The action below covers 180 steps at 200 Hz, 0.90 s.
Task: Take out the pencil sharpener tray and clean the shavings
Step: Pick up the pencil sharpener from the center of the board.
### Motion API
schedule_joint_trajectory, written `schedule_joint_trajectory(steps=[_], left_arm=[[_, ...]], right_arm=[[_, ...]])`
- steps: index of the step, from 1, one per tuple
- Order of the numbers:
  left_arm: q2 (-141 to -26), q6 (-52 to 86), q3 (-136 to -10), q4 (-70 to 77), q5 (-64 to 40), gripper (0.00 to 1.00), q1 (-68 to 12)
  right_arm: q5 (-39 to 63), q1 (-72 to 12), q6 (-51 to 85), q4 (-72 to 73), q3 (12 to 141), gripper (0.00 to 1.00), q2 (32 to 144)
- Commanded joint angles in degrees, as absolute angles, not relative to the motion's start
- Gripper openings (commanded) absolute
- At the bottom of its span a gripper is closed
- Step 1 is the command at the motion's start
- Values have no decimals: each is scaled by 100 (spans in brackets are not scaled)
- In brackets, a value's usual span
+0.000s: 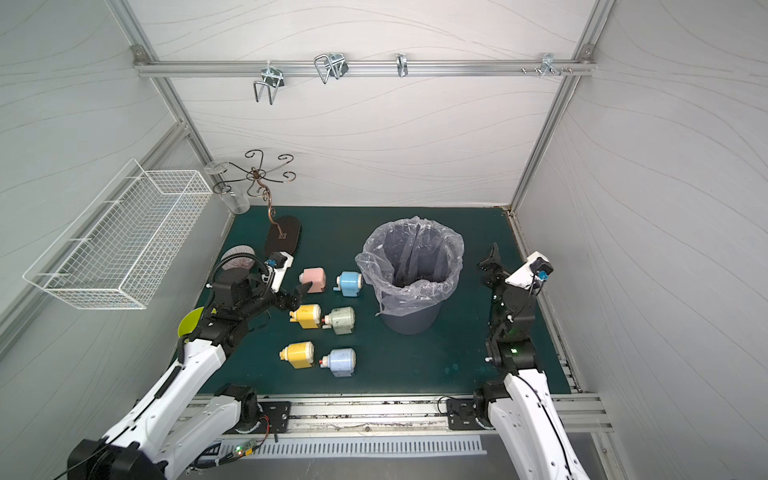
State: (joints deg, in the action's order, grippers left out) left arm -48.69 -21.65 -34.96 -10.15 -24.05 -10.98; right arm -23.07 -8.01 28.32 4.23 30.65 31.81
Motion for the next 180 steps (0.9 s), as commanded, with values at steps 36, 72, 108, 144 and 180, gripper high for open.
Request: schedule_joint_trajectory(steps=[36, 72, 108, 144, 180], left_arm=[[-4741, -3558, -4740, -4378, -2747, 91, -2663], [-5026, -3615, -5065, -4979, -2070, 91, -3994], [-5418, -3352, -4925, -4882, -1679, 89, -4913], [-5835, -3243, -4737, -4609, -1503, 88, -5315], [-6222, -3369, -4676, -4451, -1540, 87, -5319]], right_arm=[[-438, -897, 3088, -3323, 3404, 99, 1713], [581, -1014, 2922, -3832, 3671, 97, 1671], [796, -1106, 2898, -4008, 3689, 97, 1627], [792, -1116, 2927, -3991, 3690, 98, 1580], [644, -1140, 2937, -4075, 3696, 99, 1497]])
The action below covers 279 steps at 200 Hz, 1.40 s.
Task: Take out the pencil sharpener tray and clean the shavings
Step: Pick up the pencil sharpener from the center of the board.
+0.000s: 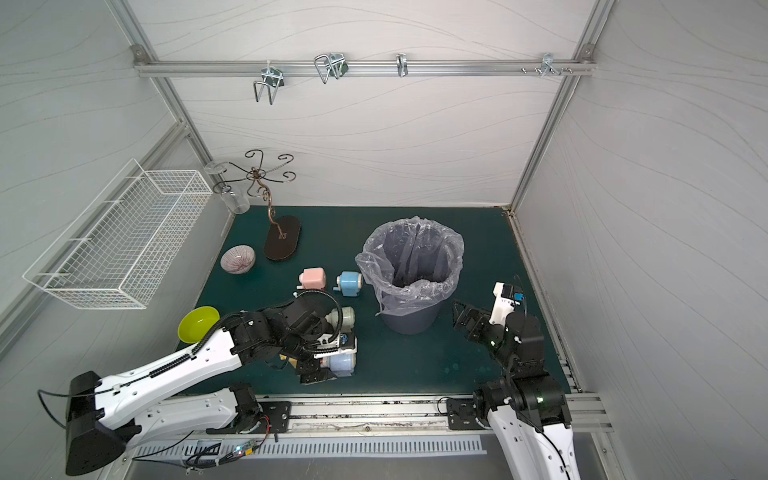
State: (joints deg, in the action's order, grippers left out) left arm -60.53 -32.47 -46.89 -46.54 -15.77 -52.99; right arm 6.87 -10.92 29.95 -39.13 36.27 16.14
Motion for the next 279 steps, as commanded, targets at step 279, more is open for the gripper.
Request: schedule_joint_trajectory(steps=[279], left_arm=[[-7418, -3388, -4016, -3289, -902, 70, -5757]], right_arm=[[245, -1197, 2956, -4259, 3745, 99, 911]])
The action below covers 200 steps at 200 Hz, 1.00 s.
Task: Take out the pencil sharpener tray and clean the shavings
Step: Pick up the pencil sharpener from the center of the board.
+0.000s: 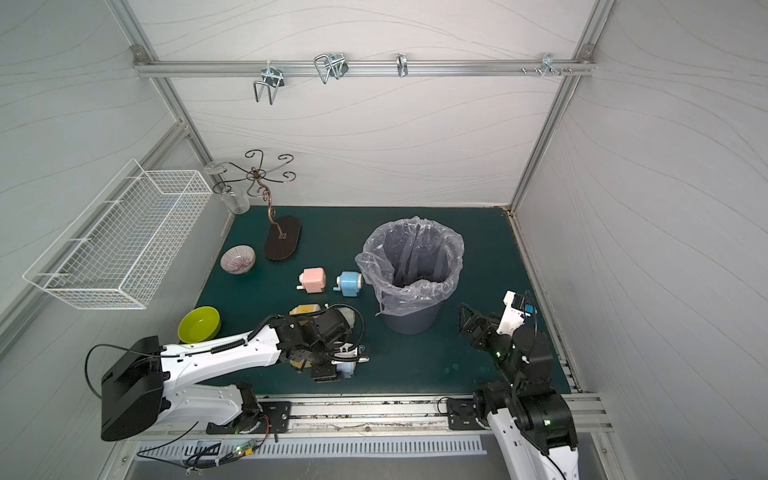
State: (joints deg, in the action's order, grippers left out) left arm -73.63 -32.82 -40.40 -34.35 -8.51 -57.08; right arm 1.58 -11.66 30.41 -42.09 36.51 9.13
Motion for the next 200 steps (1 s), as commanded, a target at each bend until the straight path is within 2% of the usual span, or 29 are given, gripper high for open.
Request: schedule_joint_trajectory(steps=[1, 76, 88, 109, 133, 161, 200], left_arm=[[-7422, -3390, -4012, -3292, -904, 70, -5757], [-7313, -3419, -3994, -3252, -831, 53, -5826], [-7344, -3415, -4022, -3291, -818, 48, -5838], [-7467, -3330, -4153, -3422, -874, 34, -5845], [-7695, -3302, -4544, -3898, -1128, 0, -5853], [-7653, -3412, -4900, -4371, -1096, 0, -5932], [-6933, -3790, -5321, -4981, -1158, 0, -5950]], right_arm=[[245, -1200, 2959, -4261, 3744, 99, 917], [273, -1225, 2927, -4265, 3753, 99, 895], [283, -1224, 2933, -4263, 3752, 99, 896], [314, -1229, 2903, -4237, 3746, 99, 896], [403, -1234, 2839, -4240, 3775, 99, 903], [425, -1237, 2795, -4271, 3879, 99, 937], [837, -1352, 2568, -4199, 4445, 99, 1371]])
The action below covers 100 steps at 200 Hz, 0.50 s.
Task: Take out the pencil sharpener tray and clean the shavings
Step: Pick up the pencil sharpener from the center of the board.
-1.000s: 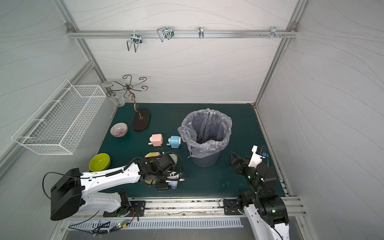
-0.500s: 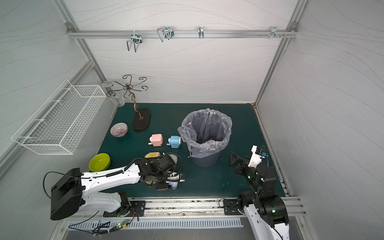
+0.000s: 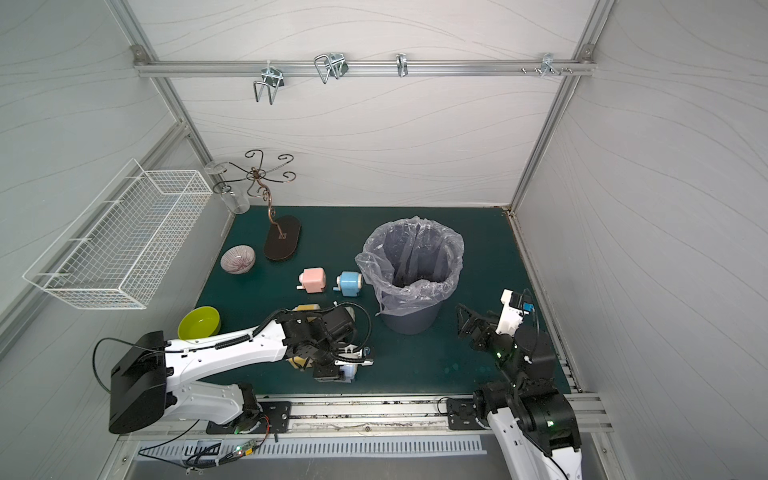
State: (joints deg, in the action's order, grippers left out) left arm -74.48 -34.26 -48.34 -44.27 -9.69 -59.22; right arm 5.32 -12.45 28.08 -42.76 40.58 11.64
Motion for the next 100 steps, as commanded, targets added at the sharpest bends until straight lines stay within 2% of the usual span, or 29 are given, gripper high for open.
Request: schedule_joint_trajectory(steps=[1, 47, 81, 100], left_arm=[[-6903, -3802, -5332, -5000, -1155, 0, -5950], [-6215, -4192, -6305, -6050, -1275, 0, -5926], [-6394, -4359, -7492, -7016, -1713, 0, -5548], [-6574, -4383, -8031, -7443, -1853, 0, -5424]], right_arm=[[845, -1353, 2558, -4191, 4460, 99, 1376], [2119, -1772, 1235, -3694, 5024, 97, 1888], [3573, -2447, 208, -3080, 4958, 92, 2789], [3725, -2776, 42, -2702, 4946, 92, 3168]])
